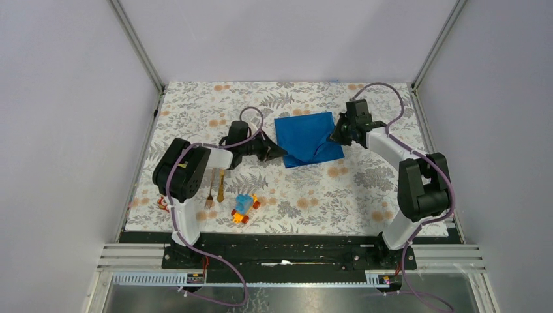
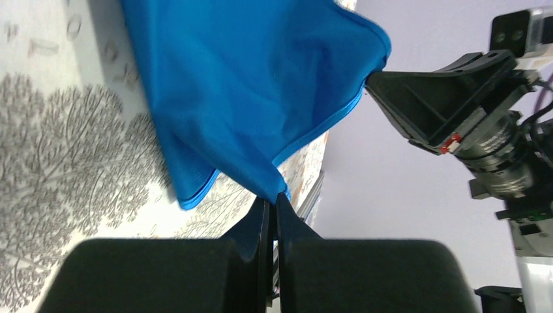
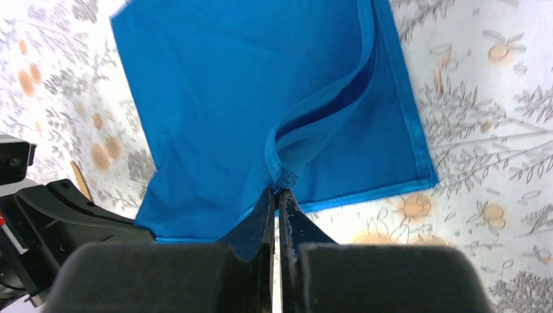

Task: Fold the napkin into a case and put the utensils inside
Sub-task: Smooth out the square-folded napkin at the center of the board.

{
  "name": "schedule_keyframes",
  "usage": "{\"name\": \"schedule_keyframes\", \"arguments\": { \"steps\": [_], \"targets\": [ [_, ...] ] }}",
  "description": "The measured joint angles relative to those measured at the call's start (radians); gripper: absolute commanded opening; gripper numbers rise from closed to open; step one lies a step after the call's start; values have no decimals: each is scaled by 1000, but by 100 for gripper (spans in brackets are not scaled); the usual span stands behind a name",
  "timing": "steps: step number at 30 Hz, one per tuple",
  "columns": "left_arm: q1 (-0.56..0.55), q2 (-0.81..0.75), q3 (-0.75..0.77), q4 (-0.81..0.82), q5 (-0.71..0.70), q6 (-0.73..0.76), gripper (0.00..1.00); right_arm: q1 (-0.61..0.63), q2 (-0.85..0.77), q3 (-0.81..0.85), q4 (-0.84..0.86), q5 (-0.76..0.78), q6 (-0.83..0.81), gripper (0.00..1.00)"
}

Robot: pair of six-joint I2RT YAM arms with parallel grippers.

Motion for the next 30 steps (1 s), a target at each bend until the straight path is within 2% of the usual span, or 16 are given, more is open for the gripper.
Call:
{"name": "schedule_keyframes", "arguments": {
  "steps": [7,11,22,30],
  "targets": [
    [51,1,175,-91,6,31,0,-68,9,1,164,-45,-18,0],
    [77,28,325,-143,10,54,0,-104,44,41,261,-82,-23,0],
    [133,240,729,-176,30,58,0,-129,270,420,398,-184,-28,0],
    [160,396,920,-170,52,11,0,-132,469,671,409,-251,-16,0]
  ]
}}
